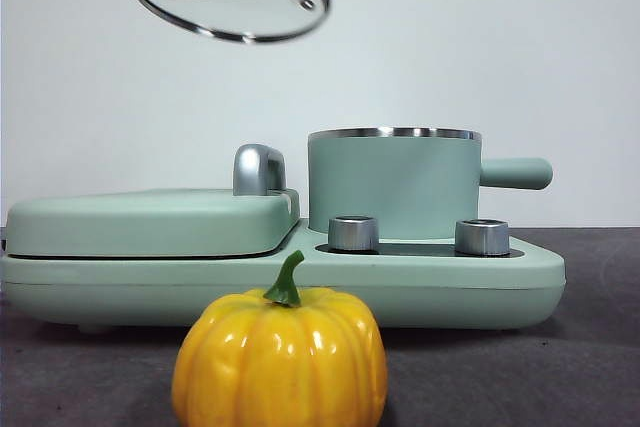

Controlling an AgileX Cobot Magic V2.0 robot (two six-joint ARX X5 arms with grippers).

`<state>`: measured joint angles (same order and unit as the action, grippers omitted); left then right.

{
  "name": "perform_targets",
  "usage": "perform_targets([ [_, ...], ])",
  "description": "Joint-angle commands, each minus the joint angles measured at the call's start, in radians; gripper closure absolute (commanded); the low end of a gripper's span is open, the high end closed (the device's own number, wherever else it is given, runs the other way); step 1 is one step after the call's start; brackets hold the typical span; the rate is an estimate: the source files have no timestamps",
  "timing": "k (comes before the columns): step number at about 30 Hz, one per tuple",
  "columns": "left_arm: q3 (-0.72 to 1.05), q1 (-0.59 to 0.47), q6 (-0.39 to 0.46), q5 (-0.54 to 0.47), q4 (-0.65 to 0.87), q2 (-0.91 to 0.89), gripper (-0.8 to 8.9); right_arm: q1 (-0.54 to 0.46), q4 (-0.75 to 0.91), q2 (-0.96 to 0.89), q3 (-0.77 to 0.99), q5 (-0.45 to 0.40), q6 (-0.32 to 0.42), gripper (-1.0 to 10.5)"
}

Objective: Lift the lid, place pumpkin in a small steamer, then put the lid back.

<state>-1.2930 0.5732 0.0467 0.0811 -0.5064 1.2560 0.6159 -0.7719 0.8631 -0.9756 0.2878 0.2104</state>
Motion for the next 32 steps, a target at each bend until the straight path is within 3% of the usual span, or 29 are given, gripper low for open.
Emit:
perform_targets([
  [1,-0.024,0.001,-0.011,-0.011,0.003,-0.035,8.04,0.050,0.013,0.051,-0.018,0.000,0.042,6.4],
  [17,-0.024,-0.033,-0.034,-0.012,-0.131,-0.107,8.04,0.326,0.029,0.324,-0.018,-0.001,0.217,6.4],
  [23,-0.024,-0.033,-0.034,-0.012,-0.129,-0.107,8.04,0.376,0.079,0.426,-0.018,-0.005,0.225,5.2],
  [32,-0.024,-0.033,-0.033,-0.012,-0.127,-0.107,8.04,0.396,0.144,0.554,-0.018,-0.004,0.239,5.1],
])
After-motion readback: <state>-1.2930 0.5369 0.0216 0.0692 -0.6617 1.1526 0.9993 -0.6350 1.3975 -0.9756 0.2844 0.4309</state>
